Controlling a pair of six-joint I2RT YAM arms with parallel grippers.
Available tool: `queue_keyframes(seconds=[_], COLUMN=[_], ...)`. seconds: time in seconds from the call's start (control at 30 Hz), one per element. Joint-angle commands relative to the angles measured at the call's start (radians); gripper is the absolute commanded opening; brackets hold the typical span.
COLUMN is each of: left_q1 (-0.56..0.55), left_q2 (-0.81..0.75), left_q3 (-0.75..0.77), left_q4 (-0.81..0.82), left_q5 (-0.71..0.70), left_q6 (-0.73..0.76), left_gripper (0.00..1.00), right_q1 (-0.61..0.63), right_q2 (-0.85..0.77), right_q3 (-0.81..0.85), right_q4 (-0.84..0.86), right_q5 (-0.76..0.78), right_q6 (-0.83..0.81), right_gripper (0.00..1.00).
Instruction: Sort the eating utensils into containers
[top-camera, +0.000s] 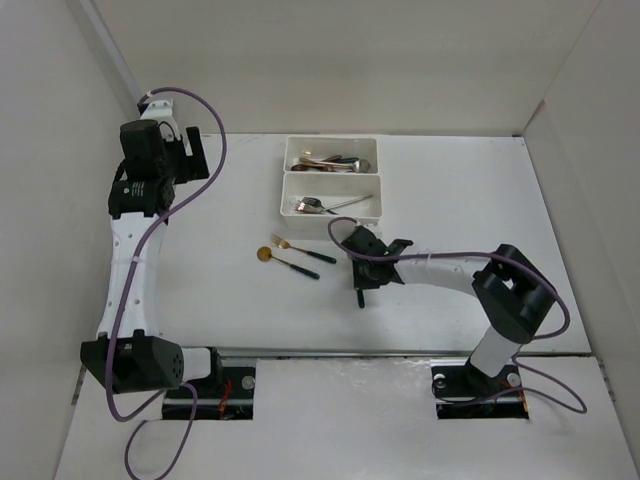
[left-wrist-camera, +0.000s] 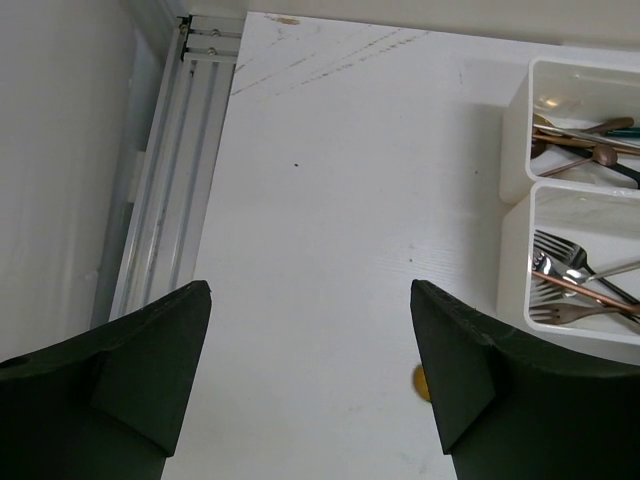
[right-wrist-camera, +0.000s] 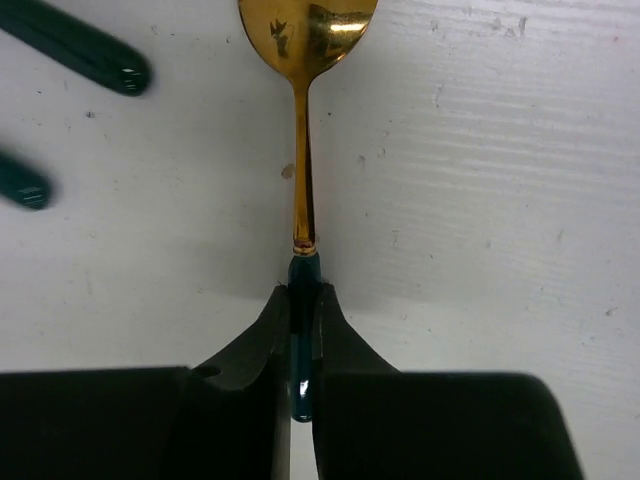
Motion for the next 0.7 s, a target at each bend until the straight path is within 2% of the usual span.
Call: queue_keyframes(seconds=[0.0, 0.13, 0.23, 0.3, 0.33, 0.37, 0.4, 0.47, 0.5, 0.53, 0.6, 0.63, 0.67], left_q1=[0.002, 0.002, 0.02, 0.029, 0.04, 0.04, 0.051, 0.061, 0.061, 0.061, 0.072, 0.072, 0.081], left_q2=[-0.041, -0.041, -0.031, -0.031, -0.022, -0.022, -0.022, -0.008, 0.001, 0.013, 0.025, 0.025, 0.038], left_q3=[-0.012, -0.012, -0.002, 0.008, 0.017, 0.017, 0.017, 0.026, 0.026, 0.035, 0.058, 0.072, 0.072], left_q4=[0.016, 0.016, 0.016, 0.016, 0.016, 0.016, 0.016, 0.016, 0.016, 0.016, 0.007, 0.007, 0.007], left_q5=[0.004, 0.027, 0.05, 0.05, 0.05, 0.05, 0.05, 0.05, 0.05, 0.06, 0.06, 0.074, 0.089], left_q6=[-0.002, -0.002, -0.011, -0.011, -0.011, -0.011, -0.011, -0.011, -0.011, -0.011, -0.002, -0.002, 0.007], left_gripper=[0.79, 0.79, 0.79, 0.79, 0.79, 0.79, 0.79, 0.79, 0.79, 0.79, 0.79, 0.79, 0.79], right_q1=[0.009, 0.009, 0.009, 0.009, 0.009, 0.009, -0.006, -0.058, -0.08, -0.106, -0.187, -0.209, -0.244], right_q2=[-0.02, -0.216, -0.333, -0.422, -0.442, -0.456, -0.465, -0.448, -0.406, -0.375, -0.292, -0.189, -0.13], right_q3=[-0.078, -0.089, 0.001, 0.061, 0.124, 0.149, 0.17, 0.201, 0.215, 0.227, 0.299, 0.334, 0.377], right_q4=[-0.092, -0.209, -0.293, -0.356, -0.356, -0.288, -0.216, -0.02, 0.215, 0.322, 0.579, 0.642, 0.685], right_q5=[0.033, 0.098, 0.208, 0.311, 0.425, 0.472, 0.509, 0.523, 0.505, 0.483, 0.323, 0.267, 0.163], right_q6=[0.075, 0.119, 0.12, 0.083, 0.048, -0.012, -0.195, -0.437, -0.562, -0.771, -0.946, -1.086, -1.153], right_gripper=[0.0, 0.0, 0.0, 0.0, 0.0, 0.0, 0.0, 0.0, 0.0, 0.0, 0.0, 0.0, 0.0])
